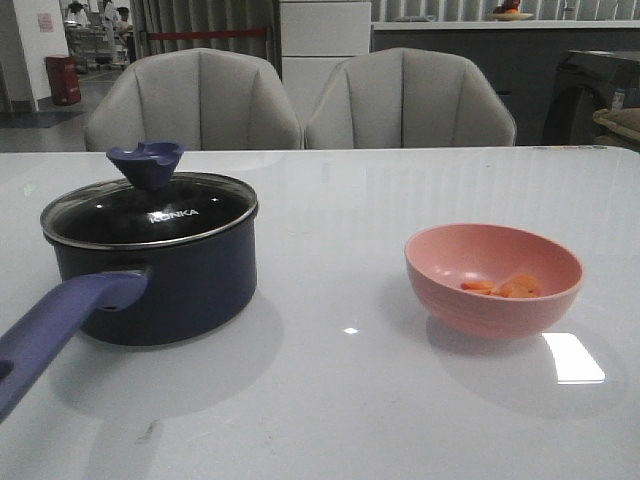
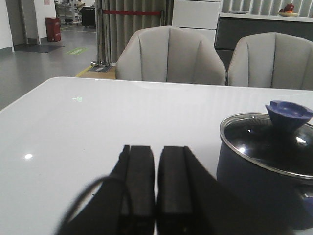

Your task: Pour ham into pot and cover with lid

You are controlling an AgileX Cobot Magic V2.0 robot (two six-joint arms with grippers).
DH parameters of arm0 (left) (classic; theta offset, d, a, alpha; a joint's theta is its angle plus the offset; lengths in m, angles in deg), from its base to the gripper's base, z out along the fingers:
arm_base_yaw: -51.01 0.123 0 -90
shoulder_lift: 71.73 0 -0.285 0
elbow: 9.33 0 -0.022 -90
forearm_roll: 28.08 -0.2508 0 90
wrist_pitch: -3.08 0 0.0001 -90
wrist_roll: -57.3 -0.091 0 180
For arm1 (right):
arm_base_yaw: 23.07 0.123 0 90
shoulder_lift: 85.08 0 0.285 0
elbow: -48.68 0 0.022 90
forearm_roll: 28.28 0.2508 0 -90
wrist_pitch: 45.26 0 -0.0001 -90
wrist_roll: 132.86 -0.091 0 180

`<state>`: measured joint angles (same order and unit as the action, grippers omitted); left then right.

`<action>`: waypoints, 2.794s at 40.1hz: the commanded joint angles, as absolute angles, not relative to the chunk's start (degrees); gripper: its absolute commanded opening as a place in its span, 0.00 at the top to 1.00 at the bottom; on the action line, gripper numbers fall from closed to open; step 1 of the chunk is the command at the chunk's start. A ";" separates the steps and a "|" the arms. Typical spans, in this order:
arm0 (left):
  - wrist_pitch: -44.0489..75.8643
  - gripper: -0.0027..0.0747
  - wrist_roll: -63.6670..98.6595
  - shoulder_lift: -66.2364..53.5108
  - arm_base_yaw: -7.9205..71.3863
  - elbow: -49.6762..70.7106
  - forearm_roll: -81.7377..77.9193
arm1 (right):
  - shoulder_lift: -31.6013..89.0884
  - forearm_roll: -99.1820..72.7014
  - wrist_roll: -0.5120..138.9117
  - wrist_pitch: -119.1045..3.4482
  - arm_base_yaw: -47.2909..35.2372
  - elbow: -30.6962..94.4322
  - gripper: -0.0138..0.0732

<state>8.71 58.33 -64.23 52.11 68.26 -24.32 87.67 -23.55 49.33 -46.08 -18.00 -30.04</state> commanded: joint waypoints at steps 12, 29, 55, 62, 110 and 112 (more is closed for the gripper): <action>-10.53 0.82 58.69 -65.37 52.01 68.38 -24.12 | 88.79 -24.11 49.56 -41.32 -17.97 -30.63 0.68; 15.09 0.82 58.69 -48.41 52.01 46.56 -24.12 | 88.79 -24.11 49.56 -41.32 -17.97 -30.63 0.68; 20.53 0.70 58.69 -42.90 47.65 44.04 -24.42 | 88.79 -24.11 49.56 -41.32 -17.97 -30.63 0.68; 22.52 0.32 58.69 -42.25 47.65 43.80 -24.42 | 88.79 -24.11 49.56 -41.32 -17.97 -30.63 0.68; 46.59 0.16 58.04 -0.94 44.30 8.66 -18.52 | 88.79 -24.11 49.56 -41.32 -17.97 -30.63 0.68; 46.64 0.16 58.04 1.36 42.94 7.19 -18.09 | 88.79 -24.11 49.56 -41.32 -17.97 -30.63 0.68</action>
<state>48.49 58.15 -1.17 44.94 11.61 -19.73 87.67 -23.55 49.33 -46.08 -18.00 -30.04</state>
